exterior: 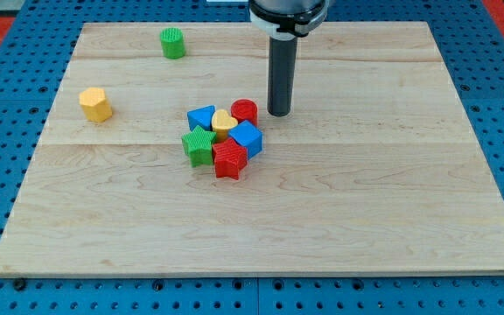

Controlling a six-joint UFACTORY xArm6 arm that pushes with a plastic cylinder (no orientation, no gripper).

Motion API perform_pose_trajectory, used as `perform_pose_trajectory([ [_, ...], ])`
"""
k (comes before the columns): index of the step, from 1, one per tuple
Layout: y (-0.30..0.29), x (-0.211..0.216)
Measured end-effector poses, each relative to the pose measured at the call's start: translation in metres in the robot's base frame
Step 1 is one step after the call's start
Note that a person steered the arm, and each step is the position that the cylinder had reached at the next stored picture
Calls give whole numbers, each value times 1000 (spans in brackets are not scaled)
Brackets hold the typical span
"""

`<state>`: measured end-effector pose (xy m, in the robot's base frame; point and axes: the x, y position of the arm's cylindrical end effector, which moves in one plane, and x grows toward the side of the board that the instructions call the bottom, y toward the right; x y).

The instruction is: Slide group of blocks a bit left and down

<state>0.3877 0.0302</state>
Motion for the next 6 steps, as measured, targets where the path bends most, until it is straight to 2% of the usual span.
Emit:
perform_pose_trajectory([
  [5, -27, 15],
  [6, -15, 0],
])
